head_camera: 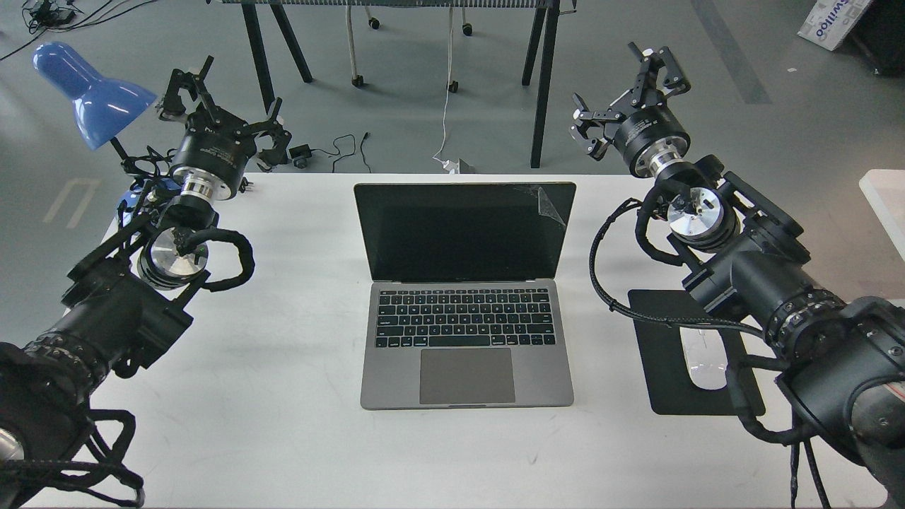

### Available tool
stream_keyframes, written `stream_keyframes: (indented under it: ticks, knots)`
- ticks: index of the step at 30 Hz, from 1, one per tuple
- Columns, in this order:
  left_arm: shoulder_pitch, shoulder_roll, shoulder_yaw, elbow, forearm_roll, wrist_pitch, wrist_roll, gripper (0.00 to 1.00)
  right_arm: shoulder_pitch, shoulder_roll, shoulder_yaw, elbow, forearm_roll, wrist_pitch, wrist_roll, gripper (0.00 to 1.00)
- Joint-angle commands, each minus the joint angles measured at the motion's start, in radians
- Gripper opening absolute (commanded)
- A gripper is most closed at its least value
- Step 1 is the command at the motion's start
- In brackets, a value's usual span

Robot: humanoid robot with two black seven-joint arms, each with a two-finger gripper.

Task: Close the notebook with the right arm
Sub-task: 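Raise the right gripper and move it toward the laptop's screen top edge, then push the laptop screen down toward the keyboard with the right gripper, then press the lid fully shut with the right gripper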

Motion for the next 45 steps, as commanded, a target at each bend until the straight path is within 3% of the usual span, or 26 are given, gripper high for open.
stream_keyframes:
  ticks: [1, 6, 12, 20, 32, 45]
  knots:
    - [0.000, 0.000, -0.002, 0.000, 0.000, 0.000, 0.000, 1.00, -0.023, 0.005, -0.037, 0.034, 0.003, 0.008, -0.009, 1.00]
    - [0.000, 0.000, -0.002, 0.000, 0.000, 0.000, 0.000, 1.00, -0.123, -0.034, -0.073, 0.239, -0.003, -0.006, -0.010, 1.00]
    - [0.000, 0.000, -0.002, 0.000, 0.000, 0.000, 0.000, 1.00, -0.249, -0.207, -0.126, 0.528, -0.006, -0.058, -0.010, 1.00]
    - [0.000, 0.000, -0.002, 0.000, 0.000, 0.000, -0.001, 1.00, -0.361, -0.339, -0.169, 0.740, -0.011, -0.063, -0.009, 1.00]
    - [0.000, 0.000, -0.003, 0.000, 0.000, 0.000, 0.000, 1.00, -0.473, -0.367, -0.175, 0.821, -0.098, -0.063, -0.010, 1.00]
    - [0.000, 0.000, -0.003, 0.000, 0.000, 0.000, -0.001, 1.00, -0.517, -0.365, -0.350, 0.817, -0.152, -0.067, -0.007, 1.00]
